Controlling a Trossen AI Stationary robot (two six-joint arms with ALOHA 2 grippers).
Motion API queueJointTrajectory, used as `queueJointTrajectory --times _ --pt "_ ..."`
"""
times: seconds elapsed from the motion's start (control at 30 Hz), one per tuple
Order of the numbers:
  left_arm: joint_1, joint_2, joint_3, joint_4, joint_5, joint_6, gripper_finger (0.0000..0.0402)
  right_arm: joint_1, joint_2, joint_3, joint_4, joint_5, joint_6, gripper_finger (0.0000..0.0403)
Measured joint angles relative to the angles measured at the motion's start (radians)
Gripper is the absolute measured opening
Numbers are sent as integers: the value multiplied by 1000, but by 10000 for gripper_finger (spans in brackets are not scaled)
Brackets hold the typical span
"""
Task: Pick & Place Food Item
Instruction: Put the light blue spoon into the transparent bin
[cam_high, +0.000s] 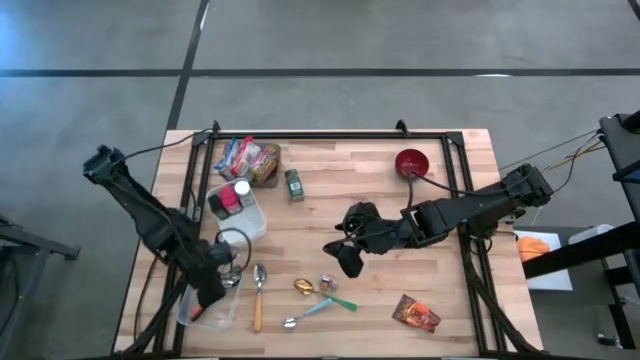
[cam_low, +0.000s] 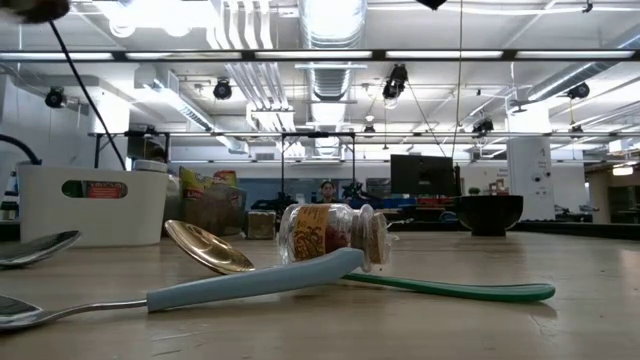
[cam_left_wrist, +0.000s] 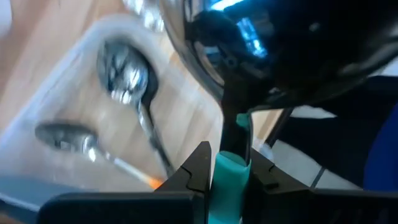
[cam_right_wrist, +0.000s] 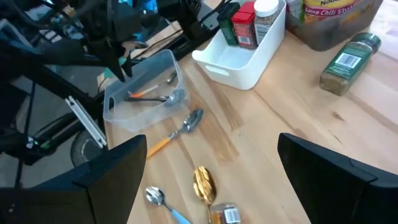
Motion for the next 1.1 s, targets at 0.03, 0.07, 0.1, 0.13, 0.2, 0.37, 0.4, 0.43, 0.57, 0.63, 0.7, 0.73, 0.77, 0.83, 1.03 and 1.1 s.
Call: queueJointTrajectory --times 0.03,0.07,0.1,0.13,0.2,0.37,0.4,0.43,0.57,0.63,0.7,0.73,0.77,0.83,1.03,1.1 --pt "-12 6 -13 2 7 -20 38 0 -2 0 -4 -1 -1 357" --pt "-27 15 -28 11 13 -34 38 0 -3 0 -8 -1 -3 357" --pt "-40 23 -43 26 14 -49 38 0 -5 0 -9 -1 -10 357" --pt "-51 29 -56 47 14 -65 38 0 -6 0 -8 -1 -20 357" --pt "-65 41 -88 111 15 -84 38 0 -7 0 -9 -2 -26 357" --pt "-83 59 -175 258 14 -129 38 0 -7 0 -19 -22 -27 357" --pt "-87 60 -193 273 18 -143 38 0 -7 0 -20 -34 -27 357" --pt "-90 60 -212 291 24 -150 38 0 -7 0 -22 -47 -27 357" --pt "-107 60 -284 359 71 -201 38 0 -7 0 -27 -91 -27 357" --pt "-121 60 -315 363 104 -250 38 0 -7 0 -27 -112 -27 357" --pt "-131 59 -336 361 128 -297 38 2 -7 0 -28 -126 -27 357" --pt "-135 59 -344 359 137 -314 38 2 -7 0 -28 -133 -27 357" --pt "-139 59 -351 358 143 -330 38 3 -7 0 -27 -136 -26 357" --pt "-142 59 -357 361 147 -340 38 7 -7 0 -28 -136 -23 357" --pt "-140 59 -366 364 142 -385 38 9 -7 0 -31 -136 -24 357" --pt "-140 59 -365 365 142 -405 38 9 -7 0 -31 -136 -24 357"
